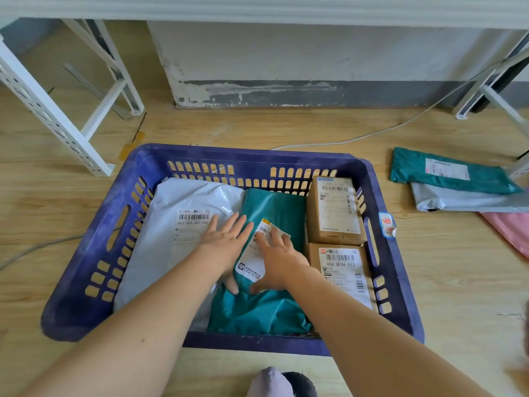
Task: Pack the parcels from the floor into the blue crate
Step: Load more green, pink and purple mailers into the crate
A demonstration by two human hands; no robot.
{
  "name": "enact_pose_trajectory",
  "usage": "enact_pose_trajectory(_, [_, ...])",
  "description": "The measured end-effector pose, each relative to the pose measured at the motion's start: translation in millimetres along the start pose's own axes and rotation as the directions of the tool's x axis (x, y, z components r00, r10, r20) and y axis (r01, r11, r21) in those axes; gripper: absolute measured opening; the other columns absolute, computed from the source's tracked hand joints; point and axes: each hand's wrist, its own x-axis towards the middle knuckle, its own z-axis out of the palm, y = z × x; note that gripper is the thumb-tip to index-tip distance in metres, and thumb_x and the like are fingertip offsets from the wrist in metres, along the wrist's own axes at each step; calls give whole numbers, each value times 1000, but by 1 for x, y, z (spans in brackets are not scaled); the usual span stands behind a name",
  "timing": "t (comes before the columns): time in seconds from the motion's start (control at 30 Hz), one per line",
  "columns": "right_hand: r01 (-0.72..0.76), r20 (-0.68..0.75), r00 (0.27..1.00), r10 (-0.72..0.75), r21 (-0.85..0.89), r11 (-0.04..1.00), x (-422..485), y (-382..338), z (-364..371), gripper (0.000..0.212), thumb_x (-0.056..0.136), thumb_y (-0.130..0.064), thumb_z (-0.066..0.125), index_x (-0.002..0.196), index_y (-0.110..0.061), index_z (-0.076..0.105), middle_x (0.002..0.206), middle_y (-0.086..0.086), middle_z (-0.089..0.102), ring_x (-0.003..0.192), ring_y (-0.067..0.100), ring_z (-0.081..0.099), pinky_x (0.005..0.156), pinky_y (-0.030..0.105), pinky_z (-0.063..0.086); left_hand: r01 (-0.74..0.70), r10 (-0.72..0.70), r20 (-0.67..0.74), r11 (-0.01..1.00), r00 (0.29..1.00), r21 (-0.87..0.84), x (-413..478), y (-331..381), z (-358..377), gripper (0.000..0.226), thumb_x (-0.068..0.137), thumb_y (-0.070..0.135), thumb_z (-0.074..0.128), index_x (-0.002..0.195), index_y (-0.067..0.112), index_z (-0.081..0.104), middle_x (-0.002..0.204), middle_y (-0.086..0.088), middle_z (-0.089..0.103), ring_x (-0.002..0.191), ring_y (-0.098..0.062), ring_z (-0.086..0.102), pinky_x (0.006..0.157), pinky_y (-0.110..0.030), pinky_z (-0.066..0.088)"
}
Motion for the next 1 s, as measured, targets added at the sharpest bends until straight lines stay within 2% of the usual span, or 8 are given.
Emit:
enact_pose_trajectory(0.13, [-17,99,995,27,-102,995,3,1,14,134,66,-46,80,146,-21,-24,156,10,-22,145,33,-12,113,51,20,34,-34,11,999,999,42,1,17,19,145,57,67,73,142,4,-26,152,-14,-29,141,-27,-27,112,-53,-13])
enact_pose_trajectory(0.3, [-51,144,987,67,-114,992,7,5,30,137,66,-43,81,144,-20,-29,154,10,-28,145,31,-12,117,48,13,66,-66,12,997,998,36,8,20,31,141,61,70,68,141,4,-27,151,-15,-31,140,-27,-28,112,-53,-12])
enact_pose_trajectory(0.47, [-67,158,984,80,-82,994,10,4,32,136,66,-40,82,144,-23,-28,154,9,-28,145,30,-12,114,48,21,93,-94,20,995,995,29,15,22,38,145,58,71,70,140,4,-29,151,-14,-32,141,-27,-26,113,-53,-9])
enact_pose_trajectory(0.67, [-46,181,982,55,-52,998,8,6,27,133,68,-41,80,145,-22,-27,154,12,-26,145,31,-10,115,49,22,26,-22,55,997,998,-70,10,15,27,147,53,74,70,143,9,-27,151,-11,-32,141,-23,-26,113,-52,-12])
enact_pose_trajectory(0.77, [-41,129,991,38,21,999,5,7,20,119,75,-39,75,148,-26,-18,156,14,-16,145,34,5,114,50,26,-1,4,14,982,1000,-190,4,6,21,141,55,73,69,147,14,-21,155,-6,-24,144,-18,-18,115,-47,-9])
enact_pose_trajectory(0.87, [-9,-26,1000,12,96,995,-3,6,6,91,82,-27,65,149,-25,2,154,15,10,138,35,25,108,47,35,-3,-20,-70,948,997,-319,-4,-1,11,129,61,67,70,150,16,-8,159,-1,-10,146,-16,-5,119,-41,4])
enact_pose_trajectory(0.93, [8,-130,992,9,128,992,-11,6,-7,83,84,-20,60,148,-24,9,148,13,25,134,33,32,105,45,39,-7,-34,-105,931,994,-365,-12,-4,2,121,66,60,71,151,16,-3,159,-1,-4,146,-17,-1,119,-39,9])
enact_pose_trajectory(1.0, [18,-197,980,12,147,989,-22,7,-24,79,85,-17,56,149,-22,10,146,10,31,134,30,34,106,41,39,-8,-46,-127,918,991,-396,-21,-7,-7,114,69,53,72,151,17,1,159,-2,0,146,-18,3,118,-38,12])
